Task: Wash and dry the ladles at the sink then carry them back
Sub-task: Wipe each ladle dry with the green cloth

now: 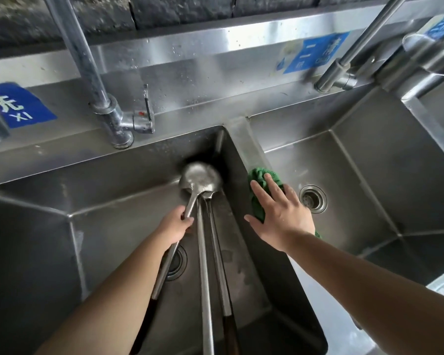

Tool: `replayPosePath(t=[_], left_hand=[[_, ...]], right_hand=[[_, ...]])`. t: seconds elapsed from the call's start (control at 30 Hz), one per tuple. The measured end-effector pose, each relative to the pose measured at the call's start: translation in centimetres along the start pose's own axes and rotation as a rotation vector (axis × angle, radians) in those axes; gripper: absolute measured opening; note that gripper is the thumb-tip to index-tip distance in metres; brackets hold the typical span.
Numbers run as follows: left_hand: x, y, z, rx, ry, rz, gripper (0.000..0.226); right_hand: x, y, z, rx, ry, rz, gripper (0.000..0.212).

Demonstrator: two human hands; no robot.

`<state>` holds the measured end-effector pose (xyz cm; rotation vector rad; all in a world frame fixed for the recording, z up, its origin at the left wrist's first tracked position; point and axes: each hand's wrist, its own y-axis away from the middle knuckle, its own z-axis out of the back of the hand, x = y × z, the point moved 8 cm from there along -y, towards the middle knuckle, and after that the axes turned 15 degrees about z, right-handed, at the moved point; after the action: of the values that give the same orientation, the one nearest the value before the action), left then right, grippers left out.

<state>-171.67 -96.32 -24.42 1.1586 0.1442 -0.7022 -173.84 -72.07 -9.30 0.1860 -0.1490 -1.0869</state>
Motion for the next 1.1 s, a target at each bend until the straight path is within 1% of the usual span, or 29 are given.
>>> replayPosePath(t=[0.07,0.1,0.13,0.2,0.27,0.43,0.5,0.63,0.73,0.8,0.87,0.97,1.03,1.1], left_hand=[[-0.5,1.0,0.1,0.058,0.03,-0.037,0.002],[-0.7,1.4,0.2,0.071,0.035,-0.054,0.008],[-0.8,2.0,0.7,0.074,0.025,-0.071,0.011],[-1.1,3.4,1.3,0.076,-0.002,-0.106,0.006],[-1.1,4.4,1.9,0.081,0.001,-0.134,0.006],[-0.9,8.1,3.1,0.11,0.08,-0.145,0.021],[-1.0,10.1,3.7,0.106,0.101,-0.158,0.022],[-1.3,15.4,5.2,0.046,0.075,-0.227,0.017],[-1.6,18.9,5.6,0.054,0.092,-0.266,0.011],[-1.5,21.0,6.4,0.069,0.142,-0.279,0.011],[-1.3,23.2,7.5,0.073,0.182,-0.291,0.012],[-1.3,26.2,8.3,0.098,0.226,-0.306,0.016],[-1.6,28.5,8.6,0.114,0.253,-0.33,0.017],[-2.2,30.8,8.8,0.117,0.253,-0.359,0.014]], right_hand=[[-0.3,0.1,-0.1,0.007,0.003,-0.011,0.079],[-0.5,0.2,-0.2,0.011,0.0,-0.013,0.079],[-0.4,0.2,-0.1,0.017,-0.007,-0.013,0.079],[-0.3,0.3,0.0,0.014,-0.02,-0.015,0.079],[-0.1,0.2,0.0,0.006,-0.008,-0.016,0.078],[-0.3,0.2,0.1,0.004,-0.025,-0.038,0.075],[-0.3,0.1,0.3,-0.016,-0.042,-0.051,0.073],[-0.1,0.5,0.8,-0.022,-0.104,-0.069,0.065],[-0.4,1.4,2.2,-0.04,-0.166,-0.062,0.059],[-1.3,2.5,3.7,-0.022,-0.2,-0.067,0.053],[-2.1,4.5,5.4,-0.078,-0.286,-0.105,0.048],[-1.9,7.5,9.0,-0.274,-0.522,-0.145,0.043],[-0.4,9.4,13.0,-0.427,-0.663,-0.13,0.047],[1.7,11.0,17.5,-0.577,-0.682,-0.079,0.056]])
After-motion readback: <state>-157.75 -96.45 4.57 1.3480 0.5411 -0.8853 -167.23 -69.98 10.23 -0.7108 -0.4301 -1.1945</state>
